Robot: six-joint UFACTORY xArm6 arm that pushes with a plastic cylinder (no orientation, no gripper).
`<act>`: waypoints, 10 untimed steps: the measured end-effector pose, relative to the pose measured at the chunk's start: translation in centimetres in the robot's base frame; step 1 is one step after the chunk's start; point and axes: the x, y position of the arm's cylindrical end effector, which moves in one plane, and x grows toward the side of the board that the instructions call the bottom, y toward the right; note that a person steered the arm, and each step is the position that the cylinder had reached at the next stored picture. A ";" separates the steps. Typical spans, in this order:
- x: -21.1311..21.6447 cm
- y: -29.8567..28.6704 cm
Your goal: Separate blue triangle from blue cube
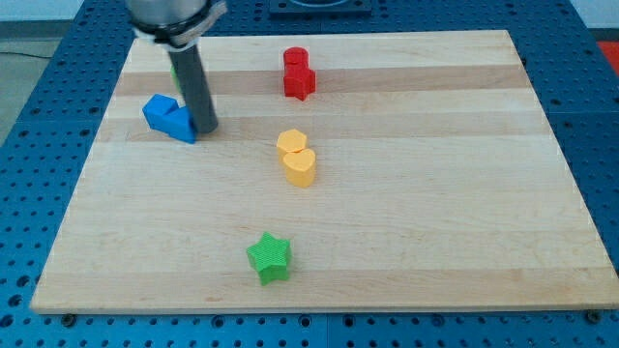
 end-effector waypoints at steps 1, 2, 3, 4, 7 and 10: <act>1.8 -2.1; 2.0 -2.2; 3.3 -2.4; 7.0 -2.1; -0.1 -13.0; -0.7 -6.1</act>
